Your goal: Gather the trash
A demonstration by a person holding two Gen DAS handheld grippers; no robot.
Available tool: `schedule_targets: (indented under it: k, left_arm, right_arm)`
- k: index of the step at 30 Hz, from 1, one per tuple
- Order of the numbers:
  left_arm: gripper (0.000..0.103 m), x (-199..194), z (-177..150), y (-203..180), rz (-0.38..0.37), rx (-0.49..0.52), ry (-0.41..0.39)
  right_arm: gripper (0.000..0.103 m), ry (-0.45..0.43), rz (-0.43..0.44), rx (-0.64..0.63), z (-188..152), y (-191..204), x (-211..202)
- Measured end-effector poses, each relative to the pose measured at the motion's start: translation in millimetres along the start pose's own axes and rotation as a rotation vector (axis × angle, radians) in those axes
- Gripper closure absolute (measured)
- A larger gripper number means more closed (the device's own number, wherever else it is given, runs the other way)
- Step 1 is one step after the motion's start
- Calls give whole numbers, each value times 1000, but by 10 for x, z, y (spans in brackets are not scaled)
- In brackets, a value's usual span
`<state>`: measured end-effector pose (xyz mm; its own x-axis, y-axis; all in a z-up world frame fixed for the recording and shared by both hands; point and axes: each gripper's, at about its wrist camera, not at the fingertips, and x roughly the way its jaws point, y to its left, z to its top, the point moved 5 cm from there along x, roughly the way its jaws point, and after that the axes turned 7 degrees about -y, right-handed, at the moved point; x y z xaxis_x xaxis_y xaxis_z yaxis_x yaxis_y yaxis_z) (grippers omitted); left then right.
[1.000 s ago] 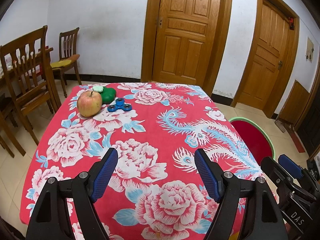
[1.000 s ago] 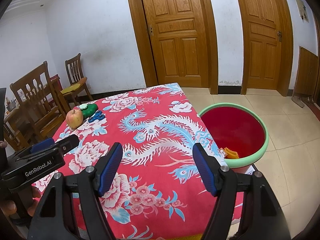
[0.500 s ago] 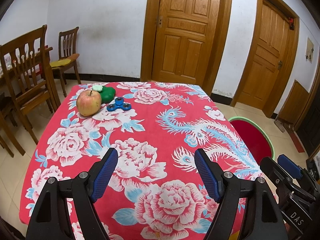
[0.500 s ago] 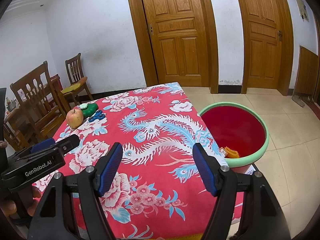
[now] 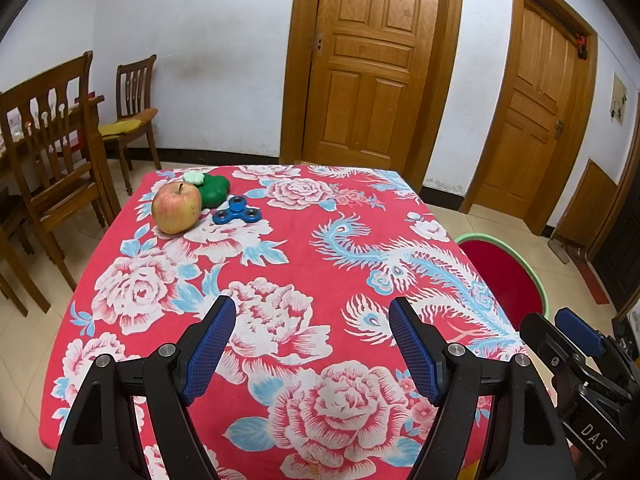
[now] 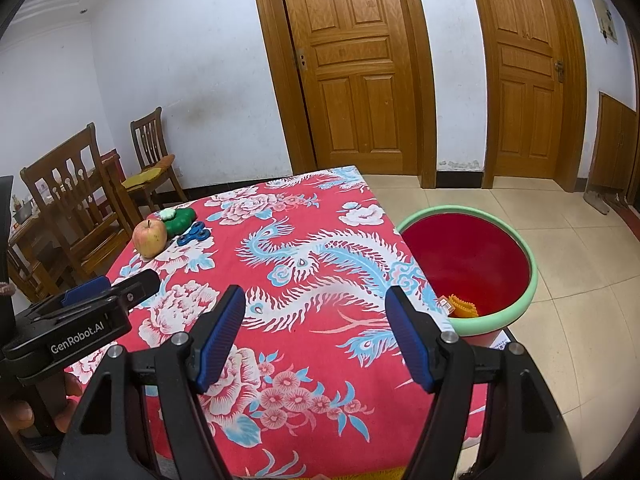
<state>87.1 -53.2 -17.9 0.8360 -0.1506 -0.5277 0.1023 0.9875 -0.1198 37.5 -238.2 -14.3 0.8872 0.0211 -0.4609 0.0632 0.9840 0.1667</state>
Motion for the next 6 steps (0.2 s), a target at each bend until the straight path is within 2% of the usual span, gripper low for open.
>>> schedule_targets:
  k: [6]
  left_arm:
    - [23, 18, 16, 17, 4, -6, 3]
  right_arm:
    - [31, 2, -1, 0, -8, 2, 2]
